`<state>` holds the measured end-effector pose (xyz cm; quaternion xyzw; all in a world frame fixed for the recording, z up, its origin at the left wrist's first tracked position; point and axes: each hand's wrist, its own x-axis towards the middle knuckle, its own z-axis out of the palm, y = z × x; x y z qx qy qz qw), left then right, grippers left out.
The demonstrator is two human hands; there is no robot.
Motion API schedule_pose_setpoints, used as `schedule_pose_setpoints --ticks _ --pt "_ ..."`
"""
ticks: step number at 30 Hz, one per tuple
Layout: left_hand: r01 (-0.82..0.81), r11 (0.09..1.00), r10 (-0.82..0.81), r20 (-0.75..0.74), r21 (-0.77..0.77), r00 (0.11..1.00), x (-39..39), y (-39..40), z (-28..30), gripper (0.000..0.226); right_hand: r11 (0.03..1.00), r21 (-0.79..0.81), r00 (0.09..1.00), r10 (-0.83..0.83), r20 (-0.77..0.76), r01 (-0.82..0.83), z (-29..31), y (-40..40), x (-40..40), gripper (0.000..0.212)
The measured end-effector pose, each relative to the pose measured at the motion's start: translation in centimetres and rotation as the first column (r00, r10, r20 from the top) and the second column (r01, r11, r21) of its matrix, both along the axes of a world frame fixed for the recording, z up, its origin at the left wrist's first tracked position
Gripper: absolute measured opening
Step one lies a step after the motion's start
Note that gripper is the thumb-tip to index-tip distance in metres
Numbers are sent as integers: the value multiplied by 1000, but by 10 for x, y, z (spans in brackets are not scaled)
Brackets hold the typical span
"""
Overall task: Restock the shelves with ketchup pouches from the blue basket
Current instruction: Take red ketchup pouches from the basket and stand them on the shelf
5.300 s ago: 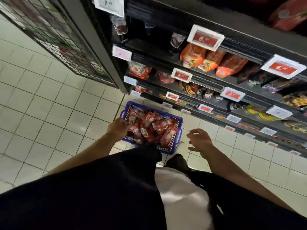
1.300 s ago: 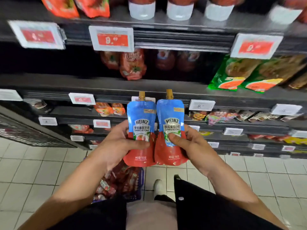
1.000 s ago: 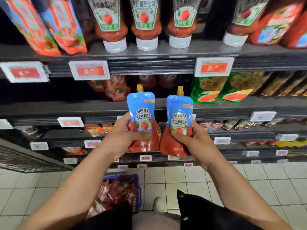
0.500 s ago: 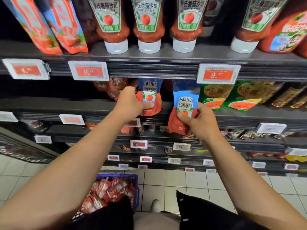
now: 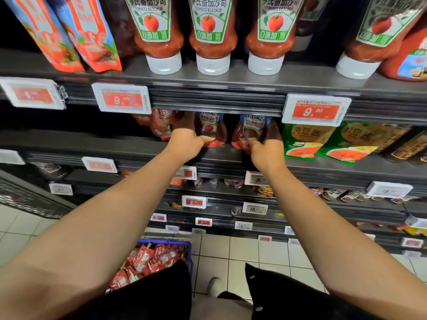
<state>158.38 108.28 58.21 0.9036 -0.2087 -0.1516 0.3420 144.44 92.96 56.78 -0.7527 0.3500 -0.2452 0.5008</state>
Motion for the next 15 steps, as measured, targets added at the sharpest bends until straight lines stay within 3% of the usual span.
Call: schedule_pose_setpoints --ticks 2,4,6,8,12,15 --pt "3 1000 -2 52 -19 999 -3 0 -5 35 998 -50 998 41 -42 -43 -2 1 -1 60" --pt "45 994 -36 95 -96 995 -7 -1 -6 62 992 -85 993 80 -92 -88 -1 1 -2 64" --pt "47 986 -33 94 -161 995 -9 -2 -8 74 988 -108 987 95 -132 -109 1 0 -3 64" --pt "9 988 7 107 -153 994 -11 -4 -11 71 984 -146 982 77 -171 -103 4 0 -2 66" --pt "-98 995 93 239 9 967 -24 -8 -16 44 974 -210 968 24 -251 -79 3 5 -4 77" --pt "-166 985 173 269 -47 948 -39 -11 -20 42 975 -221 970 -20 -243 -35 2 13 -5 75"
